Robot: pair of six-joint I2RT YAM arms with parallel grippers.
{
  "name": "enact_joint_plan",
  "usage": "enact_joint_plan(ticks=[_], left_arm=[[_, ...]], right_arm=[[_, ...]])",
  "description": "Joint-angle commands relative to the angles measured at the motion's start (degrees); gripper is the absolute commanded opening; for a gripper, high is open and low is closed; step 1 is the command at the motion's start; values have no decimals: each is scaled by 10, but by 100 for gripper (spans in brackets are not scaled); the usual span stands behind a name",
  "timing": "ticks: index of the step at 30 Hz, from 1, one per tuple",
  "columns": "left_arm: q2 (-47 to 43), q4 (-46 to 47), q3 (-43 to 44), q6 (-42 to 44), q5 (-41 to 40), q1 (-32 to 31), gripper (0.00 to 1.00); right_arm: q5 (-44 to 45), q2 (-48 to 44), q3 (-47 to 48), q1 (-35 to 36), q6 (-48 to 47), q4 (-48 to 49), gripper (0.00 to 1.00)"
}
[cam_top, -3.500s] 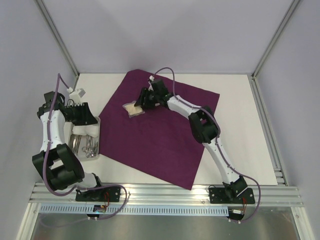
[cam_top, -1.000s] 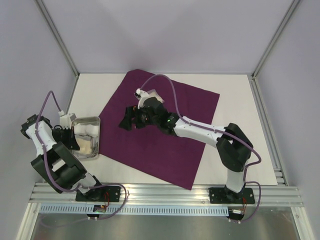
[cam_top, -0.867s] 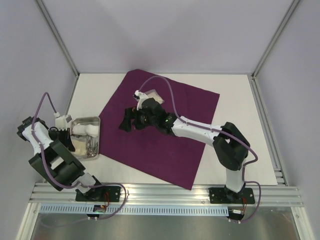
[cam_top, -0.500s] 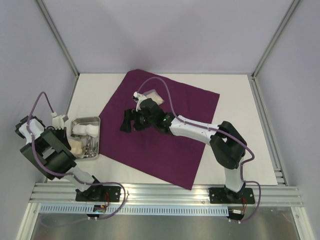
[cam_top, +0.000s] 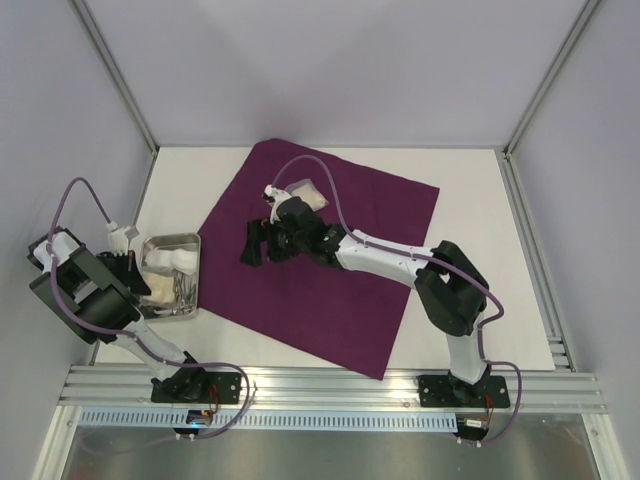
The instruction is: Prepare the surgical pack
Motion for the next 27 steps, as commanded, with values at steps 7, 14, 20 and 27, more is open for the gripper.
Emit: enact_joint_plan(ticks=[7,14,20,27], left_arm=[[-46,53,-40,7,-18,-8,50],[-97,87,-42,-20,-36,-13,52],[-123,104,-46,-29,-54,-35,52],[-124,115,-30,-59,-64,-38,39]], right_arm=[[0,-5,21,1,-25,-5,91],[43,-19,32,-3,-54,-38,95],[133,-14,68,-72,-66,-113,100],[96,90,167,-208,-78,-173,79]])
